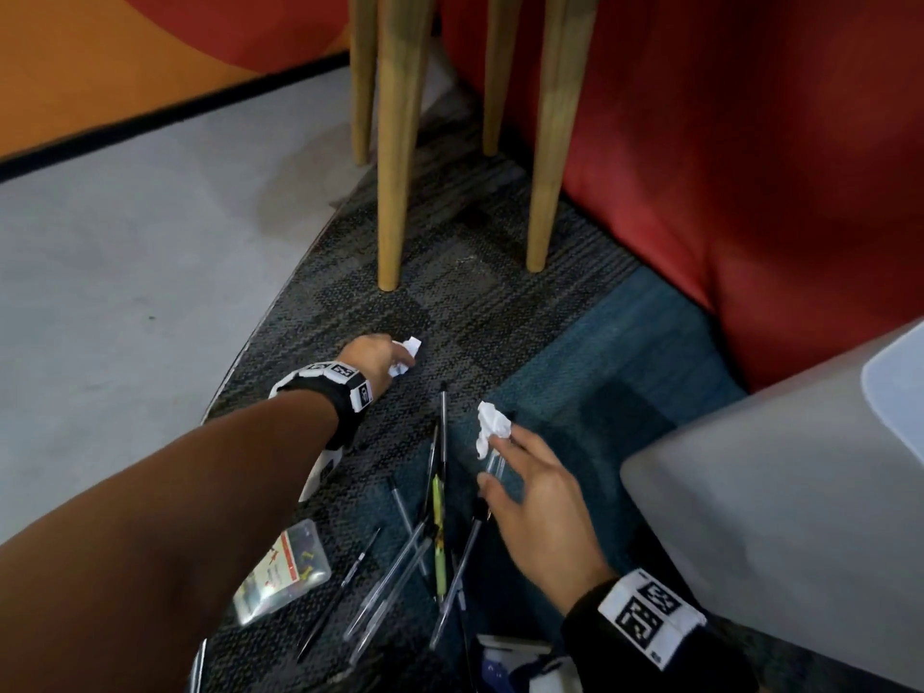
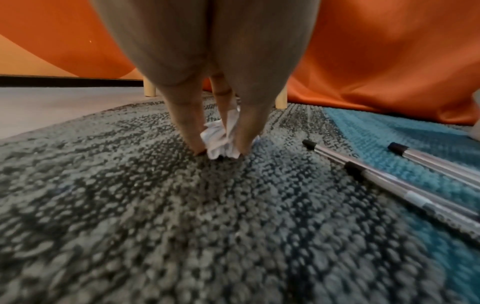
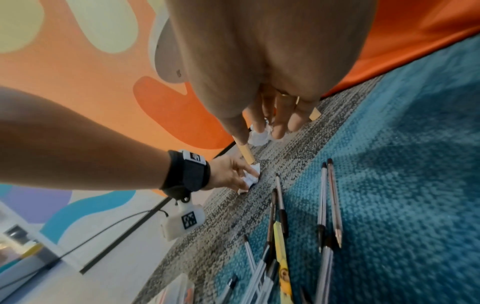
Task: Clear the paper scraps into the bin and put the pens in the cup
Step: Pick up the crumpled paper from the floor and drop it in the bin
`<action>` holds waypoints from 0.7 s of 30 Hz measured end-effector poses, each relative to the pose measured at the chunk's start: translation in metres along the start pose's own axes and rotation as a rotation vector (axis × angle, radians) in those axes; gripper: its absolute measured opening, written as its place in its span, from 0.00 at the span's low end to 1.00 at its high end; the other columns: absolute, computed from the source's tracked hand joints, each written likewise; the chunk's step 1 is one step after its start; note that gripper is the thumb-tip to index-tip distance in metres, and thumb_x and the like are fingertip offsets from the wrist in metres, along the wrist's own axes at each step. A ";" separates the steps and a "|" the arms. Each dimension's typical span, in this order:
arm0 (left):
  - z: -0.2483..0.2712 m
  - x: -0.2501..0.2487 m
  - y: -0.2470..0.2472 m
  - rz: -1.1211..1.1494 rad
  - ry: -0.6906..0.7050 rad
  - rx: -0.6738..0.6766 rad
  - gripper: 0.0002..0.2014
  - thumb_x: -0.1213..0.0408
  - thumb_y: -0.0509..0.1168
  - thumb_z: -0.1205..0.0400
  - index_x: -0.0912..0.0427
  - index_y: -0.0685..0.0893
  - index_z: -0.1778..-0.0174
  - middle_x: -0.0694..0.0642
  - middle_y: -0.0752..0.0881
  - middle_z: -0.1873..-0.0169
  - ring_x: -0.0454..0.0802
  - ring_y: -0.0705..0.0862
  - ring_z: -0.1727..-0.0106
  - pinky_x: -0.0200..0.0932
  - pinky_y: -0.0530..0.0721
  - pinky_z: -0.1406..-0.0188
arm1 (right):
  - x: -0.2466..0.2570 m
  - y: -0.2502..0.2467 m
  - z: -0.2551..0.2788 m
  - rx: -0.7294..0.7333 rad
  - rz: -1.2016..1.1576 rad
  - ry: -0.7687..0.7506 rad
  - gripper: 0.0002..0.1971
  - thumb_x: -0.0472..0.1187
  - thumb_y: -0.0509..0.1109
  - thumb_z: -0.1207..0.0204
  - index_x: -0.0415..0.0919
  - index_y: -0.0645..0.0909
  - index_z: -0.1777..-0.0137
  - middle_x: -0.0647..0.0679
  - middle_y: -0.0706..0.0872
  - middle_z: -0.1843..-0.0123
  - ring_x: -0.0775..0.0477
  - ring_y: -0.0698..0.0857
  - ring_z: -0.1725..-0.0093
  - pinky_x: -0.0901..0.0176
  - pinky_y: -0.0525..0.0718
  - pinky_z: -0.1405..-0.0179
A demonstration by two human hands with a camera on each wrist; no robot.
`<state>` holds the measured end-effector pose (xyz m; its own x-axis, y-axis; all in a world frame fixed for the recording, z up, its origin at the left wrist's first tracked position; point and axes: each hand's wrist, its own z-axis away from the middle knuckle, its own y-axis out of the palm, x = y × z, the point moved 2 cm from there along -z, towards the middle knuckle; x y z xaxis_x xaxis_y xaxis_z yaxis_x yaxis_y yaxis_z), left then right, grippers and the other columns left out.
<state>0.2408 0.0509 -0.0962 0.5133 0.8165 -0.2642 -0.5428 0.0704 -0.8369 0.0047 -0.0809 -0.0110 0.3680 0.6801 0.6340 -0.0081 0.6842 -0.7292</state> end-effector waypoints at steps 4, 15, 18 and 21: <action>0.013 -0.011 -0.005 0.017 0.022 -0.044 0.21 0.73 0.64 0.19 0.49 0.80 0.32 0.58 0.78 0.39 0.60 0.78 0.39 0.50 0.77 0.44 | 0.002 -0.021 0.004 -0.065 -0.042 0.009 0.23 0.45 0.67 0.17 0.45 0.74 0.23 0.57 0.67 0.19 0.58 0.68 0.22 0.73 0.61 0.25; 0.100 -0.180 -0.134 0.490 0.572 -0.458 0.17 0.76 0.68 0.26 0.50 0.90 0.48 0.53 0.78 0.63 0.37 0.76 0.64 0.24 0.71 0.61 | 0.033 -0.161 0.054 -0.603 -0.235 0.001 0.07 0.36 0.79 0.28 0.48 0.92 0.53 0.60 0.89 0.52 0.63 0.86 0.51 0.78 0.79 0.45; 0.124 -0.229 -0.158 0.552 0.658 -0.466 0.17 0.76 0.68 0.27 0.51 0.90 0.49 0.54 0.77 0.64 0.37 0.75 0.65 0.23 0.70 0.61 | 0.032 -0.201 0.066 -0.769 -0.267 0.069 0.10 0.37 0.79 0.30 0.56 0.89 0.61 0.65 0.86 0.69 0.64 0.84 0.66 0.76 0.78 0.61; 0.135 -0.262 -0.162 0.556 0.684 -0.413 0.19 0.77 0.67 0.27 0.50 0.89 0.47 0.49 0.74 0.64 0.37 0.74 0.65 0.21 0.69 0.60 | 0.025 -0.230 0.080 -0.918 -0.287 0.159 0.06 0.38 0.76 0.30 0.52 0.85 0.61 0.58 0.87 0.68 0.57 0.82 0.73 0.63 0.77 0.65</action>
<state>0.1044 -0.0969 0.1732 0.6005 0.1542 -0.7846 -0.6154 -0.5373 -0.5766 -0.0585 -0.2000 0.1927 0.3649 0.4300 0.8258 0.8042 0.3014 -0.5123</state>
